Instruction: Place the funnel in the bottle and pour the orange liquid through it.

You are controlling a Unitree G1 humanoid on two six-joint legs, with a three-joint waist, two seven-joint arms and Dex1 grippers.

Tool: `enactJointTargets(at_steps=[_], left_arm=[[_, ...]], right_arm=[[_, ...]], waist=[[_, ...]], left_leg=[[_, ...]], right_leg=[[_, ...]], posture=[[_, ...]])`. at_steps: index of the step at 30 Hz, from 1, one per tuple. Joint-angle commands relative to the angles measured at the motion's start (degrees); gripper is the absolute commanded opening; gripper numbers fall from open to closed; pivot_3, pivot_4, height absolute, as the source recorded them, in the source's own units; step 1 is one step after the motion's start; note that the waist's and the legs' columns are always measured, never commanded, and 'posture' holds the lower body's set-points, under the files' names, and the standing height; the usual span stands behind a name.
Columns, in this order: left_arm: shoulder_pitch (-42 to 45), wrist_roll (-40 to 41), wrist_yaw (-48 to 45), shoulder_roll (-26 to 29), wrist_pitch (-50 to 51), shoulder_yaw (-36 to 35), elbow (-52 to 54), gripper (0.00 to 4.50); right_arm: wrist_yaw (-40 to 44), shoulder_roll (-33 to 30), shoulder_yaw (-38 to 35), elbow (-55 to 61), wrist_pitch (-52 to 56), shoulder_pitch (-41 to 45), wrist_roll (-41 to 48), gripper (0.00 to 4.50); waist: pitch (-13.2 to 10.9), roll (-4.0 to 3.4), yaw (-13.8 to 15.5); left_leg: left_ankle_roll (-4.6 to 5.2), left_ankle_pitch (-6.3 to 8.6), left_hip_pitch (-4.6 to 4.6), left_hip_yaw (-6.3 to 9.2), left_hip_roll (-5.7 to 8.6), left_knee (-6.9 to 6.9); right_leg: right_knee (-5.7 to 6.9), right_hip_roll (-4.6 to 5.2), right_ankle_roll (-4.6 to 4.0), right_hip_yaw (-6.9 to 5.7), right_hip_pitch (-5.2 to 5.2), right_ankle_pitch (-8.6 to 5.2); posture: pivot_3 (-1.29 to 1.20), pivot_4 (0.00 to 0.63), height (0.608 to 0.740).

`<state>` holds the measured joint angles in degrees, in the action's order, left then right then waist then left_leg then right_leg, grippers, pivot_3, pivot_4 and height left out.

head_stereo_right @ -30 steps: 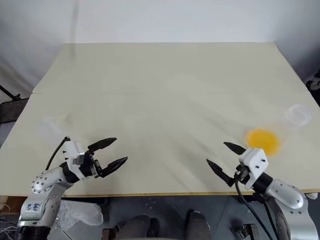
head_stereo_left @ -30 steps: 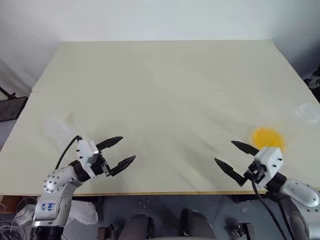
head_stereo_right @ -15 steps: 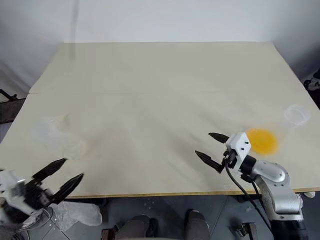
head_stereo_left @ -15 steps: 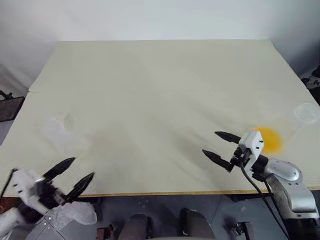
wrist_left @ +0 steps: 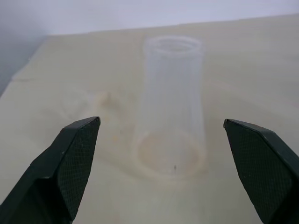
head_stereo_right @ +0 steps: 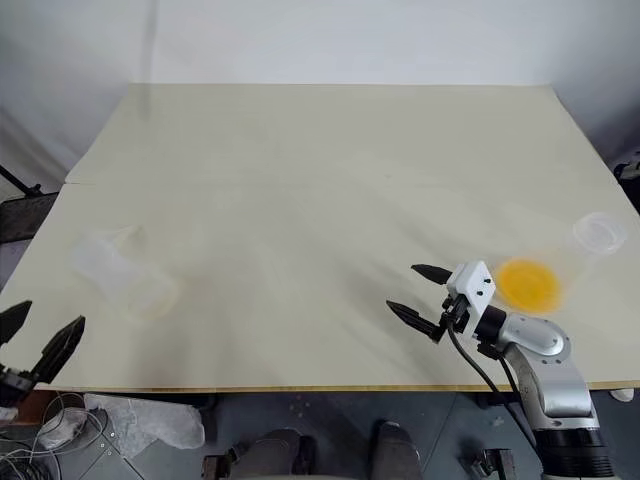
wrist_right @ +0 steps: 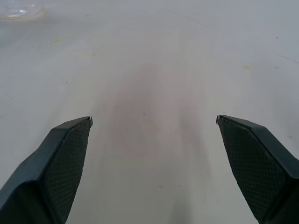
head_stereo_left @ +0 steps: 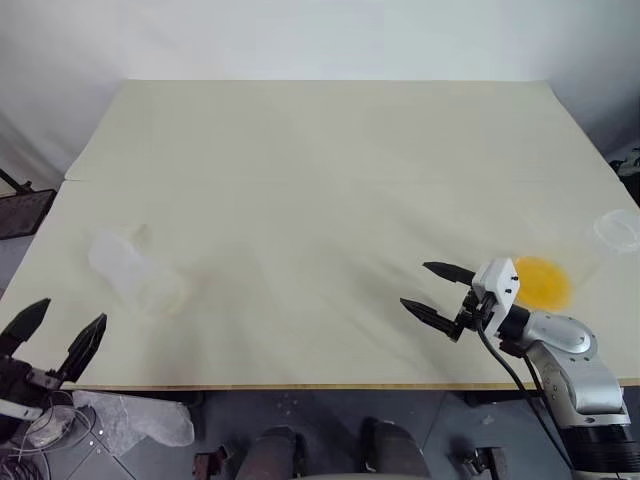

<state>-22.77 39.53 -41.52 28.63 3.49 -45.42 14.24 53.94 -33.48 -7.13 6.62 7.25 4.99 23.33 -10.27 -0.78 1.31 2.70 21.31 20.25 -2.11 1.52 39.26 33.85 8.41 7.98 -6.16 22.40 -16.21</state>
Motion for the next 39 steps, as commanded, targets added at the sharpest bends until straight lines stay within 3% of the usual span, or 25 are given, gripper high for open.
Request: enactJointTargets(at_steps=[1,15,18,23,28,33,39], left_arm=[[5.75,-2.09,-0.57,3.08,-1.06,2.81,-4.37,4.5],[19.45,-4.57,-4.74,7.27,-1.1,10.14,-14.84,4.5],[20.6,-4.69,-5.14,7.71,-1.3,9.98,-16.22,3.92],[20.9,-3.98,-7.17,8.6,-0.21,10.49,-16.92,2.5],[24.31,-3.65,-10.17,10.71,1.65,12.84,-16.69,2.49],[34.9,-4.3,-14.41,12.52,5.21,21.41,-16.5,2.49],[53.21,-8.15,-21.4,7.24,4.76,35.07,-24.38,2.49]], right_arm=[[-1.05,0.08,-1.22,3.01,-0.77,-1.29,0.67,4.47],[-5.08,-0.25,-3.24,8.99,0.06,-7.06,1.2,4.47],[-5.6,-0.3,-3.59,9.5,0.14,-7.6,1.18,4.5],[-6.16,-0.32,-4.17,10.08,0.08,-8.25,1.11,4.5],[-6.61,-0.46,-4.75,10.36,-0.12,-8.25,1.22,4.5],[-6.44,-1.07,-6.38,12.28,0.25,-9.71,2.09,4.5],[-6.24,-2.36,-11.26,16.26,3.01,-12.86,6.35,4.5]], waist=[[0.0,0.0,0.09],[0.01,0.02,-1.23],[0.01,0.02,-1.25],[0.01,0.02,-1.31],[0.01,0.03,-0.98],[0.01,0.03,-0.04],[0.01,0.02,0.28]], left_leg=[[0.0,0.0,0.0,0.0,0.01,0.0],[-0.02,0.01,-0.02,-0.07,-0.06,0.0],[-0.02,0.01,-0.02,-0.06,-0.07,0.0],[-0.03,0.01,-0.02,-0.07,-0.08,0.0],[-0.02,0.01,-0.02,-0.05,-0.07,0.02],[-0.02,0.01,-0.02,-0.05,-0.05,0.11],[-0.01,0.01,0.05,-0.07,0.01,0.29]], right_leg=[[0.05,-0.05,0.0,-0.02,0.02,0.0],[0.14,-0.36,0.05,-0.16,0.05,0.02],[0.15,-0.36,0.05,-0.16,0.05,0.02],[0.15,-0.37,0.05,-0.15,0.05,0.02],[0.17,-0.36,0.05,-0.16,0.04,0.03],[0.21,-0.37,0.05,-0.14,0.03,0.03],[0.29,-0.43,0.1,-0.15,0.01,0.05]], posture=[[0.0,0.15,0.74],[0.0,0.15,0.74],[0.0,0.15,0.74],[0.0,0.15,0.74],[0.0,0.15,0.74],[0.0,0.15,0.74],[0.0,0.15,0.74]])
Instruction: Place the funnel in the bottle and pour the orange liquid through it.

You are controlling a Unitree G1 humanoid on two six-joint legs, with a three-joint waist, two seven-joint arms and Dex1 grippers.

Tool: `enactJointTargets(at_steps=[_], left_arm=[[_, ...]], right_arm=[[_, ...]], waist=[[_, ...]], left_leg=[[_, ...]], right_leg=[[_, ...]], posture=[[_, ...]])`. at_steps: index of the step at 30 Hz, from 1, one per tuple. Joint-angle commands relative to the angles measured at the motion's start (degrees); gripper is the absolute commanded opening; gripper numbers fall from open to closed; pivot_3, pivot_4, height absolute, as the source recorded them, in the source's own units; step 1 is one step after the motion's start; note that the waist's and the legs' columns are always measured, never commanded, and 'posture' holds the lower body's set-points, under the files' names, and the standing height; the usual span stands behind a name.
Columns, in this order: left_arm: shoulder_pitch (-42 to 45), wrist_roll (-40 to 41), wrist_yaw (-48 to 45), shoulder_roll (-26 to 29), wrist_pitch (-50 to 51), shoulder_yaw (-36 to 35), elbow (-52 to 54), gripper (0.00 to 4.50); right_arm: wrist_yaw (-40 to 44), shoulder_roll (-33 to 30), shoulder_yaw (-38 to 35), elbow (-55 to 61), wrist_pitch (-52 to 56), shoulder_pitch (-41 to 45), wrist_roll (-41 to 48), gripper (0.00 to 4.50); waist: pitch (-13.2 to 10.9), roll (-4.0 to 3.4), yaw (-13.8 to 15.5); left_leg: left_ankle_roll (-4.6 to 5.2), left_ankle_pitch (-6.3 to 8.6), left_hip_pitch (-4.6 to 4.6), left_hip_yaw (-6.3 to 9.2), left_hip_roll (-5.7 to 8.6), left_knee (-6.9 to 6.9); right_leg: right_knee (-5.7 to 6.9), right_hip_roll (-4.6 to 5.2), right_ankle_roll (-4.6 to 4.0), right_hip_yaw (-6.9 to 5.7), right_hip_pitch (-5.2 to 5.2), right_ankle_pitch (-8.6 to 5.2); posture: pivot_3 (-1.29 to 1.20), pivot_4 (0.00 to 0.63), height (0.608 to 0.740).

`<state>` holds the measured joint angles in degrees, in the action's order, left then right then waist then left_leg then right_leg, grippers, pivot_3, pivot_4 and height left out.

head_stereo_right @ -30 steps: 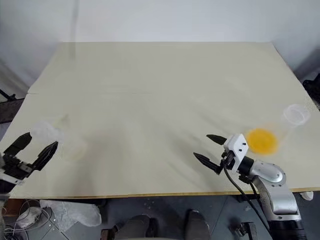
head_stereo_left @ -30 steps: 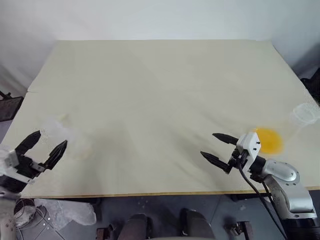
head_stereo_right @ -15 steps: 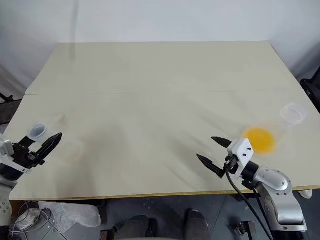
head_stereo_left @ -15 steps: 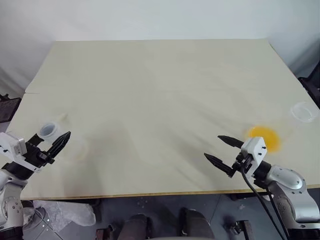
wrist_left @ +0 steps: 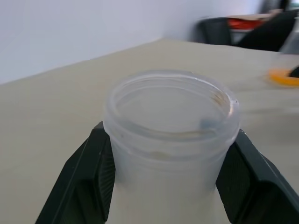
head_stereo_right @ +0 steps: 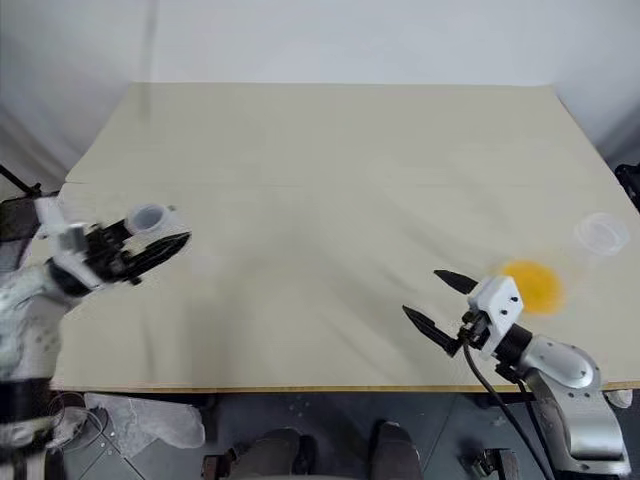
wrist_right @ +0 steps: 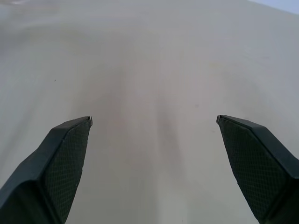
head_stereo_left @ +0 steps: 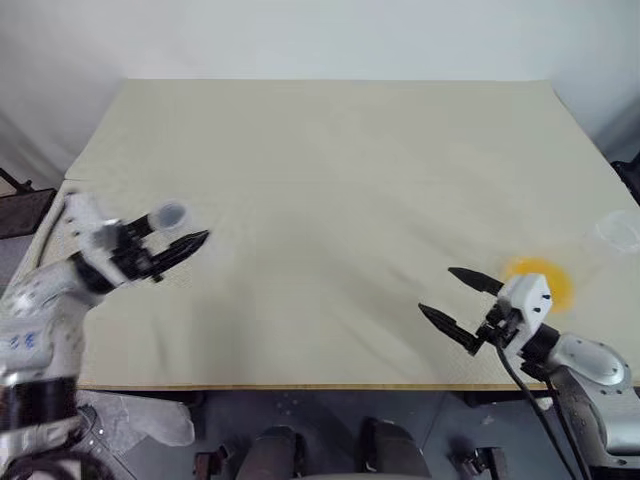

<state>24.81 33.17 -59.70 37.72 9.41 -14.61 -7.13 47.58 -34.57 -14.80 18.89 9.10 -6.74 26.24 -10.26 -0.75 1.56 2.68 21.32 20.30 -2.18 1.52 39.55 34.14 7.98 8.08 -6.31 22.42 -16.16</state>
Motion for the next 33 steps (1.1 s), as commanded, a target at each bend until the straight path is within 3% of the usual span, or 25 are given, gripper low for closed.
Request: enactJointTargets(at_steps=[1,8,17,25,33], left_arm=[[8.62,-2.44,-4.62,-3.27,-2.02,5.86,-5.14,2.49],[24.47,-6.62,-12.75,-14.77,-4.33,15.97,-16.74,2.49],[32.69,-14.28,-16.75,-25.16,-7.88,24.27,-28.06,2.49],[38.56,-19.26,-14.01,-33.75,-12.91,25.05,-38.76,2.49],[42.09,-22.59,-13.14,-37.76,-17.02,25.09,-44.94,2.49]], right_arm=[[0.22,-1.49,-4.42,4.87,1.6,-1.85,4.28,4.5],[0.04,-1.48,-10.35,12.23,3.8,-9.27,9.62,4.5],[-3.19,-0.37,-14.99,21.44,7.02,-16.6,16.36,4.5],[-5.83,2.06,-15.48,23.79,5.28,-21.14,14.71,4.5],[-7.25,4.01,-15.64,25.19,3.94,-23.46,13.28,4.5]], waist=[[0.0,0.02,-0.06],[-0.03,0.07,0.04],[-0.09,0.16,0.08],[-0.11,0.19,1.38],[-0.11,0.19,1.5]], left_leg=[[0.0,0.0,0.03,0.0,-0.01,0.06],[0.0,0.01,0.14,-0.09,-0.14,0.2],[0.01,0.01,0.22,-0.11,-0.21,0.35],[0.11,0.05,0.39,-0.12,-0.18,0.52],[0.15,0.06,0.45,-0.13,-0.17,0.54]], right_leg=[[0.02,-0.02,0.0,-0.01,0.0,0.0],[-0.04,-0.25,0.02,0.01,0.01,0.01],[-0.06,-0.32,0.05,0.06,0.01,0.02],[-0.22,-0.31,0.05,0.07,0.03,0.02],[-0.25,-0.31,0.05,0.08,0.07,0.02]], posture=[[0.0,0.15,0.74],[0.0,0.15,0.74],[0.0,0.15,0.74],[0.0,0.15,0.74],[0.0,0.15,0.74]])
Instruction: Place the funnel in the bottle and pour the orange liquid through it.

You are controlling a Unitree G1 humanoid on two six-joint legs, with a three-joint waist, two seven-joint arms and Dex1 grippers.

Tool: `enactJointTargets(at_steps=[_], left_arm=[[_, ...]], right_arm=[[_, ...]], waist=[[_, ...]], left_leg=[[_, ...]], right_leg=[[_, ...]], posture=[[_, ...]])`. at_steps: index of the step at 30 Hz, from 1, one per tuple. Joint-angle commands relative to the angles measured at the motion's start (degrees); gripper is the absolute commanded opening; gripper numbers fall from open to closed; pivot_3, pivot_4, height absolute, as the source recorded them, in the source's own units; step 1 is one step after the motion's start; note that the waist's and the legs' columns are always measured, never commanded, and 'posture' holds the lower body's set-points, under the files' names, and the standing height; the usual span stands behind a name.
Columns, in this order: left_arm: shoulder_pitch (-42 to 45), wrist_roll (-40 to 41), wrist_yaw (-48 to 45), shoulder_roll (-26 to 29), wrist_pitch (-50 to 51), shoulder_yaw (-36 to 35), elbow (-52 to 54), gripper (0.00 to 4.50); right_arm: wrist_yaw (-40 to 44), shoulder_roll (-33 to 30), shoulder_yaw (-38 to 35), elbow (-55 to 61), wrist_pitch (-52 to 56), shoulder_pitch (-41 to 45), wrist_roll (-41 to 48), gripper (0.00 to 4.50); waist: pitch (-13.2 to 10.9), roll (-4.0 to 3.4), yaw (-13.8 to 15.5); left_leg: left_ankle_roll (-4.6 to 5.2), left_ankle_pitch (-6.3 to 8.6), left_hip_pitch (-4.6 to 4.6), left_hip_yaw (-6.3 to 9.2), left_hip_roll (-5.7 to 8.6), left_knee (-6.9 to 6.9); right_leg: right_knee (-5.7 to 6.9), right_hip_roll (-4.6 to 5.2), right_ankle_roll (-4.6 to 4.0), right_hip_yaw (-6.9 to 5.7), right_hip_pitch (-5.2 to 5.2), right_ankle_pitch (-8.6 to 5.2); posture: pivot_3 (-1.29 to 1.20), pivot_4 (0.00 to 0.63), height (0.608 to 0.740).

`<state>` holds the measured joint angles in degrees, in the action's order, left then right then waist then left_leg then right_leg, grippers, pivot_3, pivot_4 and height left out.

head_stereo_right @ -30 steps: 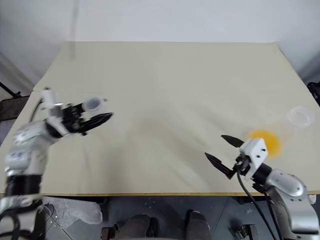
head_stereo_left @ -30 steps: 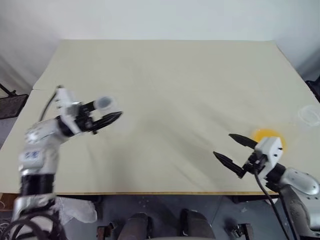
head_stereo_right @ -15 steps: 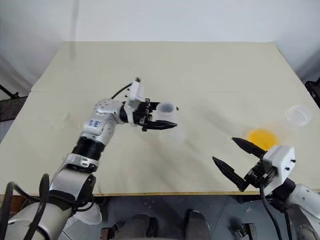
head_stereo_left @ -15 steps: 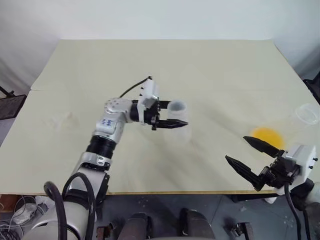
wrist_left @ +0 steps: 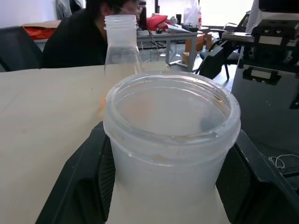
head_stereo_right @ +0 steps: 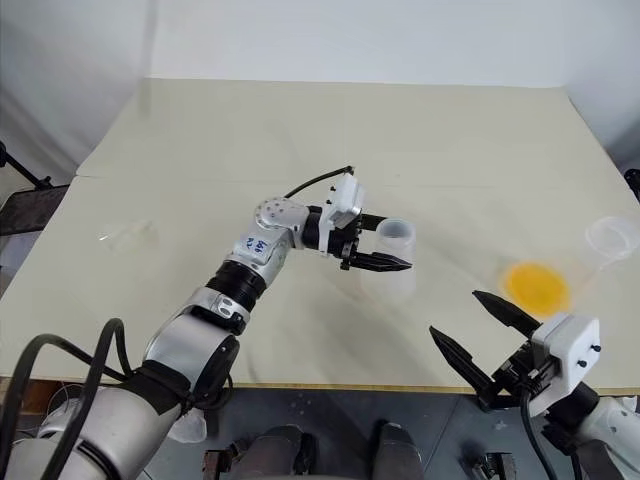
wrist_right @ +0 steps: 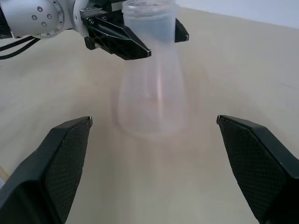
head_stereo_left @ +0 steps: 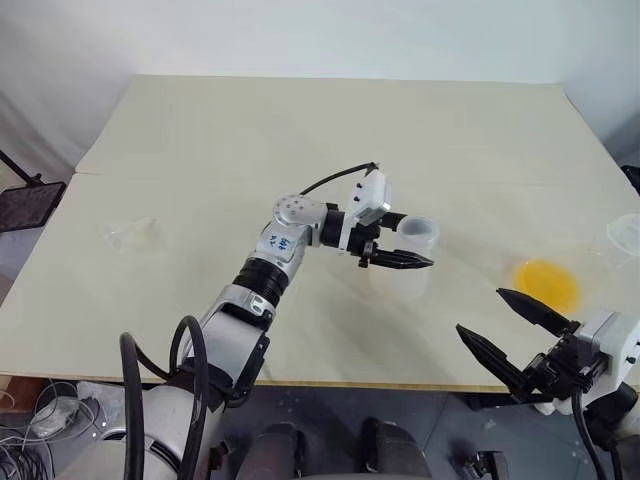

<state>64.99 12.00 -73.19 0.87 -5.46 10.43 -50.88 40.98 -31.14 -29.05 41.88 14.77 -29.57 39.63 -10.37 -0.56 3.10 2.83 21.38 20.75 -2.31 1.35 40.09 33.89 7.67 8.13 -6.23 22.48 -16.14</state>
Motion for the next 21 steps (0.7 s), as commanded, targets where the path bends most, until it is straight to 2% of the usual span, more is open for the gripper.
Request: enactJointTargets(at_steps=[1,6,8,12,13,21], left_arm=[[2.18,-1.83,0.63,-1.35,-2.58,0.03,-1.93,2.49],[2.78,-3.54,1.5,-2.89,-3.42,-0.33,-4.22,2.49],[2.85,-3.94,1.82,-3.3,-3.1,-0.51,-4.57,3.21],[3.05,-4.33,2.54,-3.98,-2.81,-0.88,-5.05,4.31],[3.07,-4.3,2.65,-4.11,-2.6,-1.04,-5.07,4.43],[3.0,-3.5,1.75,-3.58,-0.92,-2.17,-3.63,4.43]], right_arm=[[-0.76,0.83,-1.29,2.29,-1.91,-0.8,-0.38,4.5],[-1.4,1.48,-1.08,2.61,-2.7,-1.46,-1.25,4.5],[-1.64,1.63,-1.16,2.69,-2.67,-1.48,-1.4,4.5],[-1.88,1.63,-1.29,2.74,-2.67,-1.55,-1.71,4.5],[-1.93,1.55,-1.3,2.74,-2.61,-1.52,-1.77,4.5],[-2.1,0.51,-2.37,2.77,-1.91,-0.85,-1.0,4.5]], waist=[[0.0,0.0,-0.04],[0.0,0.0,0.0],[0.0,0.0,0.0],[0.0,0.0,0.02],[0.0,0.0,0.02],[0.0,0.0,0.0]], left_leg=[[0.0,0.0,-0.01,0.0,0.0,0.0],[0.03,0.0,0.03,0.0,0.01,0.01],[0.04,0.0,0.06,0.0,0.0,0.01],[0.05,0.0,0.1,0.0,0.0,0.03],[0.05,0.0,0.11,0.01,0.01,0.04],[0.05,0.0,0.12,0.01,0.01,0.05]], right_leg=[[0.0,0.0,0.0,0.0,0.0,0.0],[0.0,0.0,0.0,0.0,0.02,0.0],[0.0,0.0,0.0,0.0,0.05,0.0],[0.0,0.0,0.0,-0.01,0.07,0.0],[0.0,0.0,0.0,-0.01,0.07,0.0],[0.01,0.0,0.0,-0.01,0.08,0.0]], posture=[[0.0,0.15,0.74],[0.0,0.15,0.74],[0.0,0.15,0.74],[0.0,0.15,0.74],[0.0,0.15,0.74],[0.0,0.15,0.74]])
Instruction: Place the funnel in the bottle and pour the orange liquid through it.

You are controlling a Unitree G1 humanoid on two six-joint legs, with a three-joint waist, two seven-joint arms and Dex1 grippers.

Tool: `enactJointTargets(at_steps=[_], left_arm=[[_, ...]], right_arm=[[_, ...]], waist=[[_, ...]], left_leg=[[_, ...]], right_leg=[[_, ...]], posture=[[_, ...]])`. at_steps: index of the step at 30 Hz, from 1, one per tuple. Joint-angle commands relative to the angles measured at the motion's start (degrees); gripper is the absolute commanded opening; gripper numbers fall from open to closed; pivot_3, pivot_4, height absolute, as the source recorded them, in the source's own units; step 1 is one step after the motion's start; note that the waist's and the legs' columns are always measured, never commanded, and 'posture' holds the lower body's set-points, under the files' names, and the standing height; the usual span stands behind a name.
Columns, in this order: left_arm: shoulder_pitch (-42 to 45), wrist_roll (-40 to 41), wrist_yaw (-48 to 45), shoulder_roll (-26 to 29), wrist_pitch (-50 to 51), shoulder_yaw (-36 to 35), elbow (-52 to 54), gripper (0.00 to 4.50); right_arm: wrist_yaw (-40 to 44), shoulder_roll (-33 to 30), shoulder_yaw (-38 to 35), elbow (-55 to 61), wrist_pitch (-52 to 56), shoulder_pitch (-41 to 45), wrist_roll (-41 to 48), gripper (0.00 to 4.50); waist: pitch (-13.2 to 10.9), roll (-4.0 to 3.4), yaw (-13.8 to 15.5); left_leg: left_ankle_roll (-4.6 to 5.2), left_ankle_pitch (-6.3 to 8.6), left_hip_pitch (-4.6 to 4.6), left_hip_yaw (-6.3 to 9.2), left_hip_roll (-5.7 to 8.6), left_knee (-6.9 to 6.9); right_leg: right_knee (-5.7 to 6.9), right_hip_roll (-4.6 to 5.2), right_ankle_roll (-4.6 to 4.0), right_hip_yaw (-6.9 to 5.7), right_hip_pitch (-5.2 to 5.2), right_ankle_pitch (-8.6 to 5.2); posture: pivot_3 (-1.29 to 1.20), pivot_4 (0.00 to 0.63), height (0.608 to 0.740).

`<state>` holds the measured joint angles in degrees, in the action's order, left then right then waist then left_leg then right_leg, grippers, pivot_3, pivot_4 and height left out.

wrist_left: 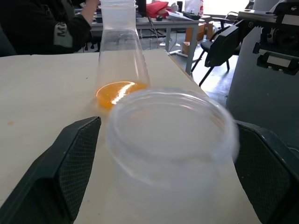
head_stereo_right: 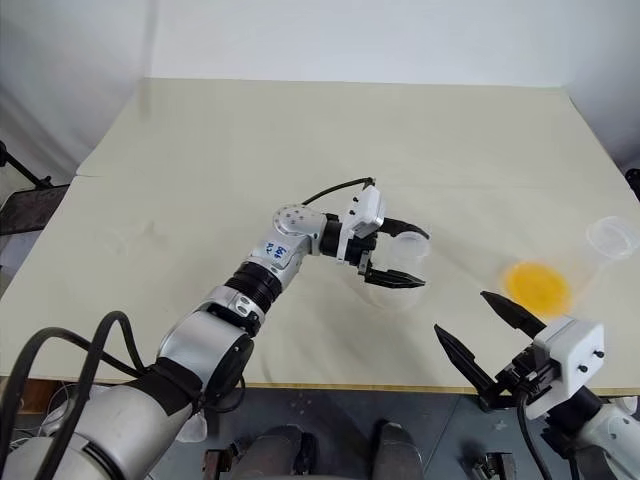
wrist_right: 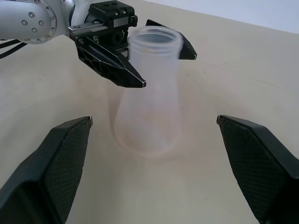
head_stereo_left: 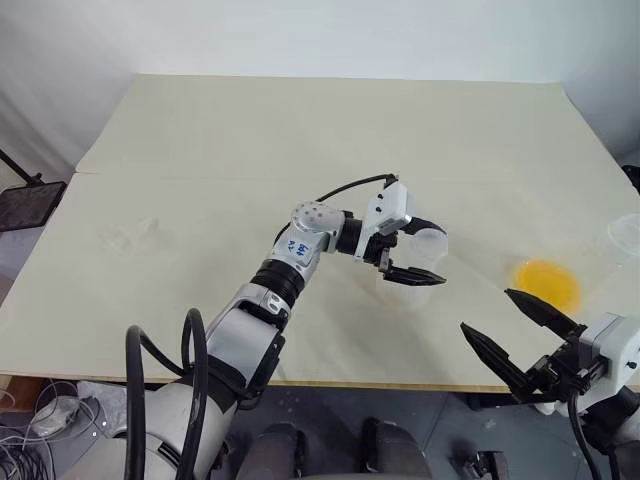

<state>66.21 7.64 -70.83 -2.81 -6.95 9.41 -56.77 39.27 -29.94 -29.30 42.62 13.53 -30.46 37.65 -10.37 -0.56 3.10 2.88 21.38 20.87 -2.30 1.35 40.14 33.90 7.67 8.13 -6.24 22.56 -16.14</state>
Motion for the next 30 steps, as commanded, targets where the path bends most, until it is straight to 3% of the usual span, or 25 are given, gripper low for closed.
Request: enactJointTargets(at_steps=[1,16,24,30], left_arm=[[1.67,1.13,-1.13,0.65,1.09,-1.34,3.0,4.43],[-2.33,3.63,-7.11,11.98,10.35,-2.77,19.06,4.43],[-7.34,8.32,0.41,24.95,21.18,-11.44,32.36,4.43],[-19.76,10.22,8.39,33.99,27.0,-18.69,42.76,4.43]], right_arm=[[-0.28,-0.91,-2.5,2.11,-0.51,0.09,1.37,4.5],[2.27,-5.73,-2.21,1.49,1.97,2.27,3.69,4.5],[3.86,-9.42,-2.2,0.66,5.04,6.28,8.12,4.5],[4.47,-10.33,0.87,1.81,6.9,10.28,11.72,4.5]], waist=[[0.0,0.0,-0.01],[0.01,-0.01,-0.01],[0.01,-0.02,-0.91],[0.01,-0.02,-1.56]], left_leg=[[0.0,0.0,0.0,0.0,0.0,0.0],[0.0,0.0,0.03,0.03,-0.01,0.06],[-0.02,0.01,0.05,0.16,-0.07,0.15],[-0.04,0.02,-0.02,0.28,-0.06,0.15]], right_leg=[[0.0,0.0,0.0,0.0,0.0,0.0],[0.07,0.0,0.0,0.0,0.02,0.0],[0.21,-0.01,0.02,-0.01,0.06,0.01],[0.33,0.02,0.03,0.0,0.03,0.02]], posture=[[0.0,0.15,0.74],[0.0,0.15,0.74],[0.0,0.15,0.74],[0.0,0.15,0.74]])
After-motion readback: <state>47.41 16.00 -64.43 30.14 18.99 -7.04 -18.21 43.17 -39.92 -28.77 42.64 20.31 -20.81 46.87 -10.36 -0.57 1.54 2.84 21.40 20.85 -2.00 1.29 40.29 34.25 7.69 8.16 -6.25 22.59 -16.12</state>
